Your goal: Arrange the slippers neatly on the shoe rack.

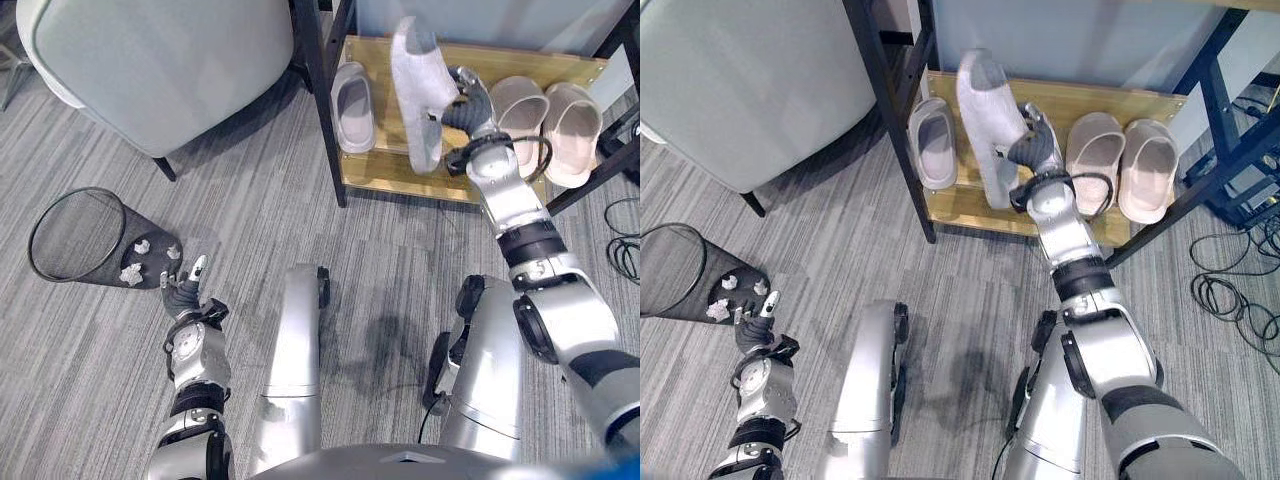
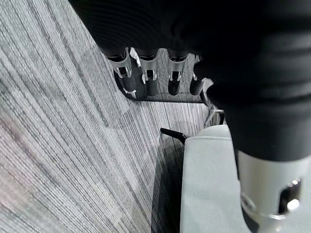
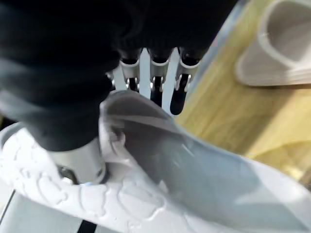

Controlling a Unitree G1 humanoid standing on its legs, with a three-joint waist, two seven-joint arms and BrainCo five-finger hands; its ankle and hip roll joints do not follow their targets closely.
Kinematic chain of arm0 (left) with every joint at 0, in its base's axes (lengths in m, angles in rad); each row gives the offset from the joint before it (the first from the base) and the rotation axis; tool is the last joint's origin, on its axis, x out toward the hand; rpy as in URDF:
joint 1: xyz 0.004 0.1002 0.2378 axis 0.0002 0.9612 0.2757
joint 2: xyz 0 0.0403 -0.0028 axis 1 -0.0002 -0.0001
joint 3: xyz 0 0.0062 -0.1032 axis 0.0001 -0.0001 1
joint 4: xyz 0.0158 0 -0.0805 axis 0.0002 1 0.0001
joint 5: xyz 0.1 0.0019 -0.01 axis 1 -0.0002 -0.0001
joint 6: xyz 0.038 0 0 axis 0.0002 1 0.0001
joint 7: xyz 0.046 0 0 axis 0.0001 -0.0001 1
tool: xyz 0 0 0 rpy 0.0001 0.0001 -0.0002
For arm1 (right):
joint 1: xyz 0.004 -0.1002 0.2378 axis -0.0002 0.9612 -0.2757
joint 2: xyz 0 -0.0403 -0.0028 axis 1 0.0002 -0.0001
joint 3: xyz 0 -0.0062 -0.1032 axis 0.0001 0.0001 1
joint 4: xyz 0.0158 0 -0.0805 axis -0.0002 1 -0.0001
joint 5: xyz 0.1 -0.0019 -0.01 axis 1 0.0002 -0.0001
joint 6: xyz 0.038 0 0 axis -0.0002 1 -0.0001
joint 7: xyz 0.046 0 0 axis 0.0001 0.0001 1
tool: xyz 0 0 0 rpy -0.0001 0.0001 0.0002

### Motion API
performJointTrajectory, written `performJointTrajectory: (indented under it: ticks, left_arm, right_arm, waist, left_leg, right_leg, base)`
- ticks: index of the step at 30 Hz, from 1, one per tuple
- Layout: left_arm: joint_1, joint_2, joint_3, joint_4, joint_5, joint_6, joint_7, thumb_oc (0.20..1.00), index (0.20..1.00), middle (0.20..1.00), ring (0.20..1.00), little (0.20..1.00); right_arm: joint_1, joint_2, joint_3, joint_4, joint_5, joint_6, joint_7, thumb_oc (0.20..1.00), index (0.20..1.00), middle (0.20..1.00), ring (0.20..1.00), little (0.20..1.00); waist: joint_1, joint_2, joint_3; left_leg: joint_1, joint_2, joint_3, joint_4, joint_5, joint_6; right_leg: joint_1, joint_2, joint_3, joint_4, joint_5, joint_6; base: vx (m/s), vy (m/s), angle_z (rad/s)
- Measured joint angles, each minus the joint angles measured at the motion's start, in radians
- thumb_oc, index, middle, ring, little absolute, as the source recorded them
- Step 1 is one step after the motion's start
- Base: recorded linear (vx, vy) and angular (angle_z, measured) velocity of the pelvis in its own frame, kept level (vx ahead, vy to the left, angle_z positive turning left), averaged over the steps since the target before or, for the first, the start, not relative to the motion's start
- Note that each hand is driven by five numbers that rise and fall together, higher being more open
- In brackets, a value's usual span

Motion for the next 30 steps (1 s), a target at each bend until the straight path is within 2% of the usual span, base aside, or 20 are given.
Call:
performJointTrajectory:
  ticks: [1, 2, 3, 4, 5, 6, 8, 10, 13, 18, 22, 25, 27, 28, 29, 30]
  left_arm:
    - [0.010, 0.003, -0.015, -0.001, -0.009, 0.002, -0.016, 1.000, 1.000, 1.000, 1.000, 1.000]
    - [0.024, 0.004, -0.013, -0.001, -0.017, 0.004, -0.030, 1.000, 1.000, 1.000, 1.000, 1.000]
    - [0.024, 0.004, -0.013, -0.001, -0.020, 0.006, -0.044, 1.000, 1.000, 1.000, 1.000, 1.000]
    - [0.031, 0.006, -0.013, -0.005, -0.020, 0.009, -0.047, 1.000, 1.000, 1.000, 1.000, 1.000]
    - [0.069, 0.006, -0.027, -0.064, -0.018, 0.030, -0.060, 1.000, 1.000, 1.000, 1.000, 1.000]
    - [0.077, 0.007, -0.042, -0.089, -0.017, 0.038, -0.071, 1.000, 1.000, 1.000, 1.000, 1.000]
    - [0.126, 0.009, -0.048, -0.079, -0.006, 0.054, -0.075, 1.000, 1.000, 1.000, 1.000, 1.000]
    - [0.122, 0.005, -0.043, -0.061, -0.006, 0.051, -0.075, 1.000, 1.000, 1.000, 1.000, 1.000]
    - [0.099, -0.031, -0.048, -0.039, -0.006, 0.052, -0.072, 1.000, 1.000, 1.000, 1.000, 1.000]
    - [0.104, -0.040, -0.053, -0.043, -0.007, 0.052, -0.072, 1.000, 1.000, 1.000, 1.000, 1.000]
    - [0.109, -0.043, -0.059, -0.083, -0.007, 0.084, -0.077, 1.000, 1.000, 1.000, 1.000, 1.000]
    - [0.128, -0.044, -0.066, -0.081, -0.007, 0.102, -0.092, 1.000, 1.000, 1.000, 1.000, 1.000]
    - [0.134, -0.044, -0.066, -0.081, -0.007, 0.116, -0.092, 1.000, 1.000, 1.000, 1.000, 1.000]
    - [0.135, -0.044, -0.066, -0.081, -0.007, 0.117, -0.092, 1.000, 1.000, 1.000, 1.000, 1.000]
    - [0.137, -0.044, -0.066, -0.082, -0.007, 0.125, -0.093, 1.000, 1.000, 1.000, 1.000, 1.000]
    - [0.142, -0.046, -0.065, -0.082, -0.007, 0.132, -0.093, 1.000, 1.000, 1.000, 1.000, 1.000]
  right_arm:
    - [-0.132, 0.008, 0.022, 0.172, 0.021, 0.016, -0.006, 0.200, 0.200, 0.200, 0.200, 0.200]
    - [-0.221, 0.006, 0.050, 0.257, 0.031, 0.012, -0.019, 0.200, 0.200, 0.200, 0.200, 0.200]
    - [-0.445, 0.000, 0.104, 0.506, 0.065, 0.003, -0.048, 0.200, 0.200, 0.200, 0.200, 0.200]
    - [-0.551, -0.005, 0.127, 0.643, 0.088, -0.007, -0.076, 0.200, 0.200, 0.200, 0.200, 0.200]
    - [-0.598, -0.036, 0.152, 0.746, 0.121, -0.017, -0.113, 0.200, 0.200, 0.200, 0.200, 0.200]
    - [-0.604, -0.072, 0.152, 0.785, 0.142, -0.018, -0.137, 0.200, 0.200, 0.200, 0.200, 0.200]
    - [-0.575, -0.085, 0.118, 0.803, 0.204, -0.016, -0.207, 0.200, 0.200, 0.200, 0.200, 0.200]
    - [-0.574, -0.082, 0.110, 0.774, 0.226, -0.021, -0.245, 0.200, 0.200, 0.200, 0.200, 0.200]
    - [-0.569, -0.064, 0.103, 0.749, 0.244, -0.019, -0.265, 0.200, 0.200, 0.200, 0.200, 0.200]
    - [-0.546, -0.045, 0.095, 0.726, 0.275, -0.019, -0.268, 0.200, 0.200, 0.200, 0.200, 0.200]
    - [-0.546, -0.043, 0.129, 0.734, 0.276, -0.019, -0.251, 0.200, 0.200, 0.200, 0.200, 0.200]
    - [-0.546, -0.042, 0.106, 0.751, 0.281, -0.016, -0.240, 0.200, 0.200, 0.200, 0.200, 0.200]
    - [-0.546, -0.042, 0.107, 0.764, 0.285, -0.012, -0.228, 0.423, 0.423, 0.423, 0.423, 0.423]
    - [-0.546, -0.042, 0.107, 0.765, 0.285, -0.009, -0.221, 0.928, 0.928, 0.928, 0.928, 0.928]
    - [-0.546, -0.043, 0.108, 0.765, 0.285, -0.008, -0.214, 1.000, 1.000, 1.000, 1.000, 1.000]
    - [-0.546, -0.043, 0.109, 0.765, 0.285, -0.007, -0.212, 1.000, 1.000, 1.000, 1.000, 1.000]
  waist:
    - [0.008, -0.009, 0.010]
    - [0.016, -0.013, 0.015]
    - [0.034, -0.016, 0.067]
    - [0.039, -0.031, 0.097]
    - [0.044, -0.054, 0.152]
    - [0.048, -0.052, 0.190]
    - [0.042, -0.049, 0.244]
    - [0.043, -0.041, 0.279]
    - [0.039, -0.038, 0.282]
    - [0.035, -0.037, 0.281]
    - [0.047, -0.037, 0.281]
    - [0.049, -0.035, 0.280]
    - [0.050, -0.032, 0.279]
    - [0.050, -0.031, 0.278]
    - [0.053, -0.031, 0.278]
    - [0.054, -0.031, 0.278]
  left_leg:
    - [0.004, 0.000, 0.003, -0.002, -0.001, 0.001]
    - [0.006, 0.000, 0.005, -0.005, 0.000, 0.001]
    - [0.029, 0.000, 0.008, -0.007, 0.002, -0.003]
    - [0.041, -0.001, 0.011, -0.007, 0.000, -0.001]
    - [0.057, -0.008, 0.034, 0.001, 0.000, 0.004]
    - [0.056, -0.010, 0.037, 0.012, -0.004, 0.014]
    - [0.062, -0.010, 0.063, 0.015, -0.007, 0.027]
    - [0.068, -0.005, 0.066, 0.011, -0.006, 0.026]
    - [0.081, 0.005, 0.075, -0.010, -0.005, 0.023]
    - [0.093, 0.015, 0.069, -0.016, -0.006, 0.026]
    - [0.094, 0.015, 0.072, -0.015, -0.005, 0.024]
    - [0.102, 0.014, 0.077, -0.015, -0.005, 0.024]
    - [0.105, 0.014, 0.077, -0.015, -0.005, 0.024]
    - [0.106, 0.015, 0.077, -0.016, -0.005, 0.024]
    - [0.106, 0.014, 0.077, -0.016, -0.005, 0.024]
    - [0.107, 0.014, 0.077, -0.015, -0.005, 0.024]
  right_leg:
    - [0.001, 0.000, 0.005, 0.000, 0.000, 0.002]
    - [0.003, -0.001, 0.005, -0.002, -0.001, 0.003]
    - [0.022, -0.004, 0.006, -0.002, 0.000, 0.000]
    - [0.033, -0.009, 0.008, -0.001, 0.000, -0.001]
    - [0.035, -0.014, 0.038, 0.012, 0.001, 0.001]
    - [0.036, -0.015, 0.045, 0.016, 0.001, 0.002]
    - [0.033, -0.015, 0.075, 0.024, 0.007, 0.020]
    - [0.031, -0.013, 0.073, 0.021, 0.006, 0.019]
    - [0.038, -0.010, 0.062, 0.002, 0.005, 0.016]
    - [0.055, -0.009, 0.058, -0.006, 0.006, 0.013]
    - [0.053, -0.008, 0.061, -0.001, 0.006, 0.013]
    - [0.054, -0.008, 0.066, 0.002, 0.005, 0.011]
    - [0.057, -0.008, 0.066, 0.002, 0.005, 0.011]
    - [0.057, -0.008, 0.067, 0.003, 0.005, 0.011]
    - [0.057, -0.008, 0.069, 0.005, 0.005, 0.011]
    - [0.056, -0.008, 0.069, 0.006, 0.005, 0.010]
  base:
    - [-0.03, 0.024, 0.06]
    - [-0.06, 0.038, 0.04]
    - [-0.07, 0.067, 0.04]
    - [-0.08, 0.096, 0.10]
    - [-0.07, 0.100, 0.11]
    - [-0.04, 0.087, 0.10]
    - [-0.03, 0.060, 0.06]
    - [-0.03, 0.048, -0.04]
    - [0.00, 0.046, -0.08]
    - [0.00, 0.009, -0.02]
    - [-0.01, 0.004, 0.00]
    - [-0.02, 0.034, 0.01]
    - [0.00, 0.000, 0.00]
    - [0.00, 0.000, 0.00]
    - [0.00, 0.000, 0.00]
    - [0.00, 0.000, 0.00]
